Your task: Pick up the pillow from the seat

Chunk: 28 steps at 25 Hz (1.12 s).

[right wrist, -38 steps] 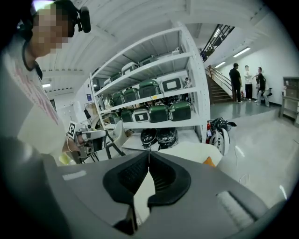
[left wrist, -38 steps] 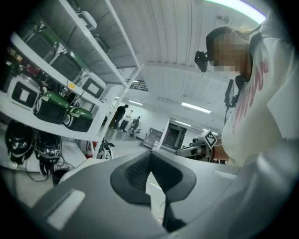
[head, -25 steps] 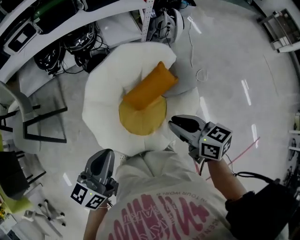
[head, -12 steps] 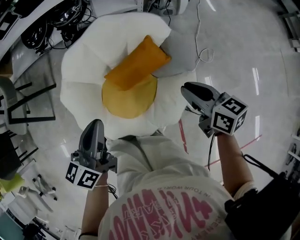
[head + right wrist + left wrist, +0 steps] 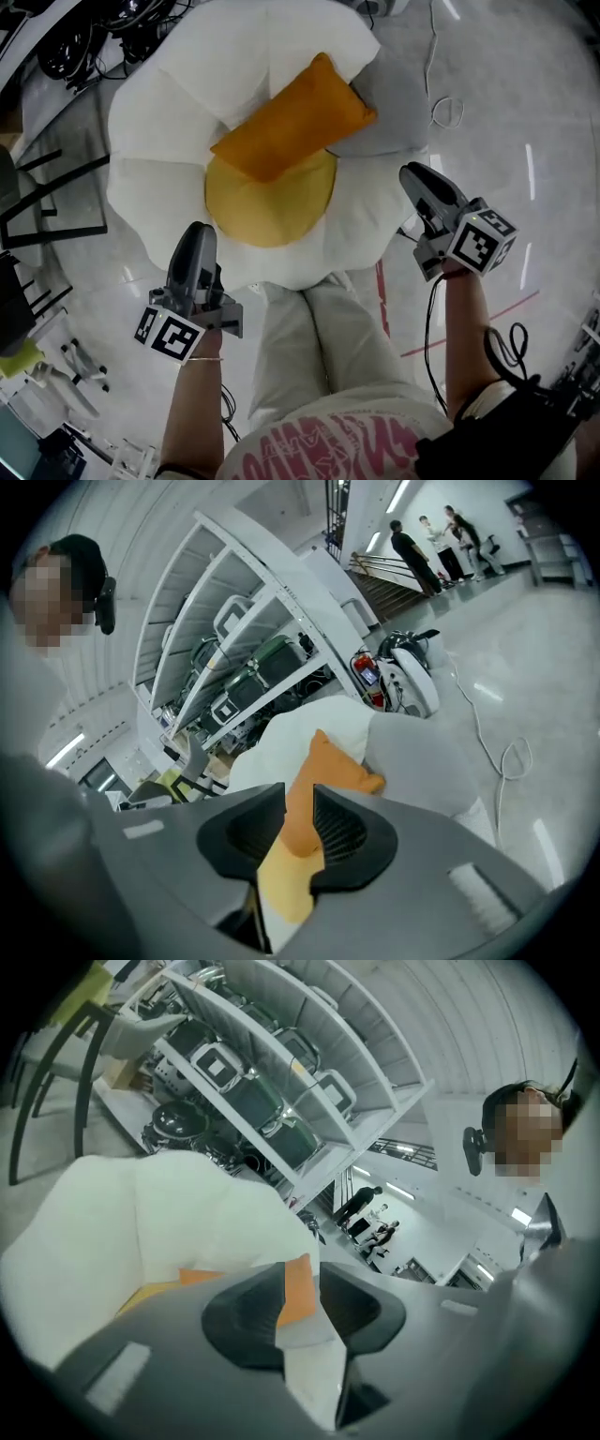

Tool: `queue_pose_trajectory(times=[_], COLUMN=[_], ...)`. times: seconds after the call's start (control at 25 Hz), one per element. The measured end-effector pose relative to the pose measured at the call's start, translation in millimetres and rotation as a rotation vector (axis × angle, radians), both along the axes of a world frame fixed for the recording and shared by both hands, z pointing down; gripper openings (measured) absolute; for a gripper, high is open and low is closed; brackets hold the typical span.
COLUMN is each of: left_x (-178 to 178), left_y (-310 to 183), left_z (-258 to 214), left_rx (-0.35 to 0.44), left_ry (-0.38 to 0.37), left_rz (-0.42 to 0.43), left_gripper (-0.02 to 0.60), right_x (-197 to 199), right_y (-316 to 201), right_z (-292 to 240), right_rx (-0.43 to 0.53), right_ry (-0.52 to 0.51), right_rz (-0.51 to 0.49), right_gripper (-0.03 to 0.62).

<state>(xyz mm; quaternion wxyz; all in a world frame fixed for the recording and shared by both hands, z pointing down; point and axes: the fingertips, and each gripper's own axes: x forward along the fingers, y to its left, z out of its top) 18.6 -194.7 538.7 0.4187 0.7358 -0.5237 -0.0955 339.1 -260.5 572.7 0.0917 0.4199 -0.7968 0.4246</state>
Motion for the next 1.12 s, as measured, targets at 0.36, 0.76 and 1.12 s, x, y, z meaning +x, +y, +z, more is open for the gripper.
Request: queue_pose_trajectory(times=[0.36, 0.76, 1.12], left_x=[-32, -3, 34], left_y=[-47, -66, -93], left_z=[171, 234, 287], left_rx=[0.027, 0.065, 0.03], left_ry=[0.07, 0.162, 0.144], left_rz=[-0.06, -0.086, 0.047], left_gripper=[0.173, 0.359, 0.511], right_x=[-28, -41, -78], right_y=[-37, -45, -42], right_z=[158, 161, 203], right_rx=[0.006, 0.196, 0.129], right_ry=[-0.127, -0.188, -0.428], right_rz=[0.126, 0.121, 0.113], right_gripper=[0.146, 0.267, 0.358])
